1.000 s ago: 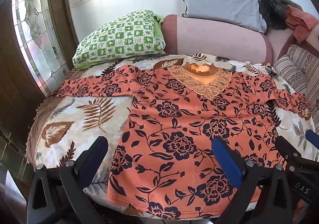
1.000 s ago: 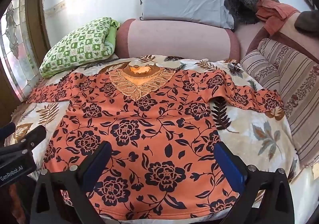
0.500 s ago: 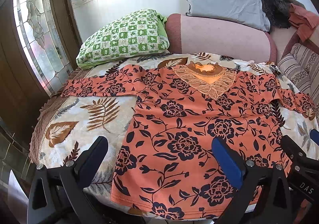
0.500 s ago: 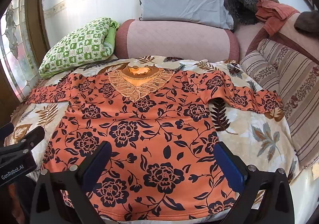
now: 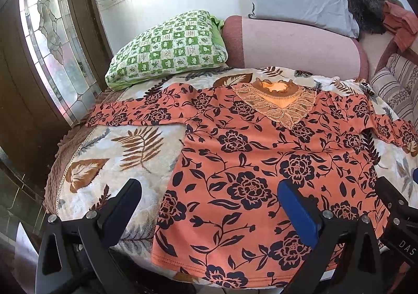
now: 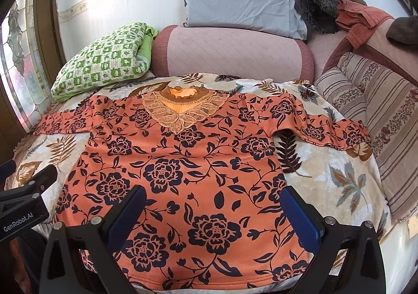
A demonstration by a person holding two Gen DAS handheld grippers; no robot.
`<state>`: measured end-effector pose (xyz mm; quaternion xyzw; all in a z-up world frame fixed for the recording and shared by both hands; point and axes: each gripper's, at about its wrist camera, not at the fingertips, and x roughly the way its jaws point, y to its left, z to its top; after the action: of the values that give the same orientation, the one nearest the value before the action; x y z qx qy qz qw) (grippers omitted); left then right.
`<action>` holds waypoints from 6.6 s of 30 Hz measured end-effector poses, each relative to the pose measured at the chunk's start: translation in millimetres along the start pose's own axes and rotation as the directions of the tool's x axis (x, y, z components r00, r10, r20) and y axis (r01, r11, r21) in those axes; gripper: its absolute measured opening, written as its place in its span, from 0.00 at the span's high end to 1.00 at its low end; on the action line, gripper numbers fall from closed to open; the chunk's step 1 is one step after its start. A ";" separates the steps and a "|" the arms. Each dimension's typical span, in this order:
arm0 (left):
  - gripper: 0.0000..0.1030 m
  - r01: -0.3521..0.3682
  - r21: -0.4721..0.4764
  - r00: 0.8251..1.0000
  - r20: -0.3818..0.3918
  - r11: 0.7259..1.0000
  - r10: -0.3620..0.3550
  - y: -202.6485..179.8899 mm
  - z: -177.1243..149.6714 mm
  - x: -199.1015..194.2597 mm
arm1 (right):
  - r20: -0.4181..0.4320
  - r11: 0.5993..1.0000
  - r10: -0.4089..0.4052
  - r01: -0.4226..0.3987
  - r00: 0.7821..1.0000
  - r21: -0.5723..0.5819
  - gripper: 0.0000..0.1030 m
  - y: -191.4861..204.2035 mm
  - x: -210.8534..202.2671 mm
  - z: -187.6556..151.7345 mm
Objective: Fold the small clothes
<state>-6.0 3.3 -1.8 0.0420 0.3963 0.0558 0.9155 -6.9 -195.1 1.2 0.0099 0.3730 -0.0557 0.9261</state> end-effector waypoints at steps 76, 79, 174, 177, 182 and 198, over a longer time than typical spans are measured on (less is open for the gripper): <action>0.00 0.160 -0.072 0.980 -0.105 0.985 -0.167 7.6 1.7 28.5 | 0.017 0.985 0.099 -0.100 0.995 0.143 0.00 -50.3 12.0 18.9; 0.00 0.178 -0.105 0.966 -0.170 0.978 -0.194 10.9 -6.6 53.8 | -0.024 0.950 0.106 -0.094 0.994 0.298 0.00 -110.1 36.8 21.1; 0.03 0.192 -0.831 0.946 0.015 0.521 -0.324 404.4 86.0 329.1 | -0.073 0.868 0.427 -0.386 0.901 0.313 0.06 -85.8 252.5 29.6; 0.03 0.203 -0.827 0.951 0.041 0.523 -0.306 406.6 88.6 337.7 | -0.077 0.881 0.414 -0.378 0.907 0.285 0.05 -81.0 253.1 29.8; 0.03 0.205 -0.841 0.952 0.053 0.501 -0.301 406.7 92.9 363.2 | -0.074 0.881 0.416 -0.381 0.907 0.280 0.04 -81.2 254.1 30.1; 0.97 0.165 -0.909 0.936 0.021 0.384 -0.352 415.7 82.1 384.3 | -0.065 0.878 0.423 -0.391 0.904 0.277 0.04 -82.0 253.8 29.8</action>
<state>286.5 464.4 -172.5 -0.5196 0.3849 0.1179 0.7536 186.2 -302.6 -151.0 0.2116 0.4087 0.0934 0.8829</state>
